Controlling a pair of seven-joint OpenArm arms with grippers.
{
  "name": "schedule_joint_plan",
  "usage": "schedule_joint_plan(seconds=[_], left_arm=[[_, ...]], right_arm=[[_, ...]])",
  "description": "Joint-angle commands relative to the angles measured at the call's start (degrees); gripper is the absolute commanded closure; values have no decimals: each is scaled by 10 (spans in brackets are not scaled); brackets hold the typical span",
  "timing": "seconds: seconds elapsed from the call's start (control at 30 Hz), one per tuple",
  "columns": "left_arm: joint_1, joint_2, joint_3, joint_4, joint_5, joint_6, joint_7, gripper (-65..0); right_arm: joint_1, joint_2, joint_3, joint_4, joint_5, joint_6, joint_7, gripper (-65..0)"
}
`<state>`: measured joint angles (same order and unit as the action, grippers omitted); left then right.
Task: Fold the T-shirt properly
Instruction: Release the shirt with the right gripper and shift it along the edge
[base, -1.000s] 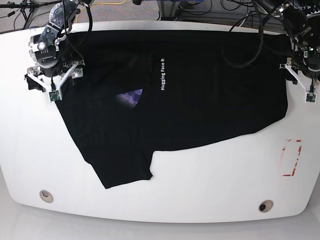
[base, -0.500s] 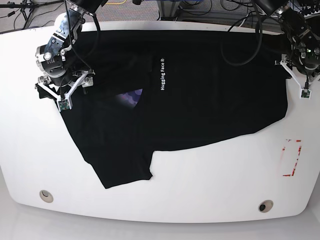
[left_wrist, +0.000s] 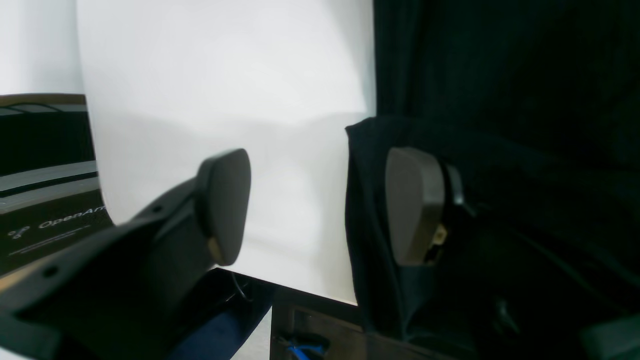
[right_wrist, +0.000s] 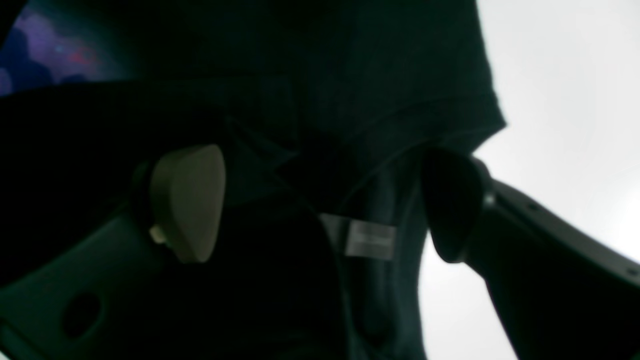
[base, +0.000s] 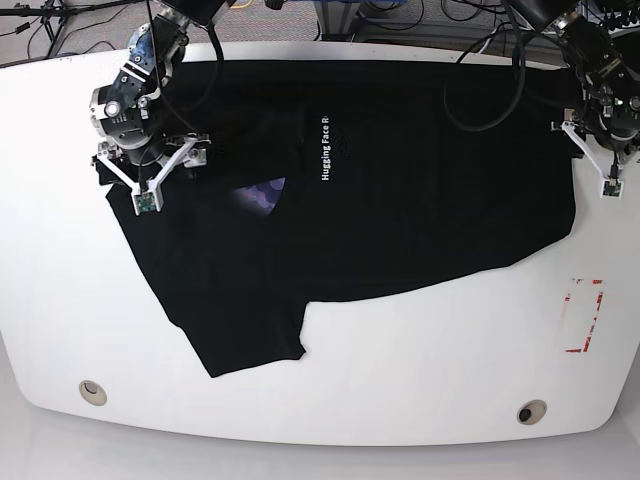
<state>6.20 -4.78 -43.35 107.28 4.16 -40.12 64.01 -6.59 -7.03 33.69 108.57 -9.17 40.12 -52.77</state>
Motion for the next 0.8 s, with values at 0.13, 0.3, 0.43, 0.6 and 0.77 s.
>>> schedule_joint_plan(seconds=[0.13, 0.3, 0.43, 0.6, 0.77], left_arm=[[-4, -6, 0, 7, -2, 1, -24, -385], [-3, -8, 0, -9, -2, 1, -32, -383], [-3, -9, 0, -24, -2, 1, -34, -379], [-3, -9, 0, -28, -2, 1, -34, -379], [-3, -9, 0, -28, -1, 1, -34, -379]], right_arm=[[3, -2, 0, 0, 2, -1, 5, -590], [-6, -11, -4, 0, 2, -1, 5, -587], [-16, -11, -31, -5, 2, -1, 5, -536], [-22, -11, -53, -9, 2, -1, 5, -466], [-20, -12, -53, -14, 2, -1, 5, -398]])
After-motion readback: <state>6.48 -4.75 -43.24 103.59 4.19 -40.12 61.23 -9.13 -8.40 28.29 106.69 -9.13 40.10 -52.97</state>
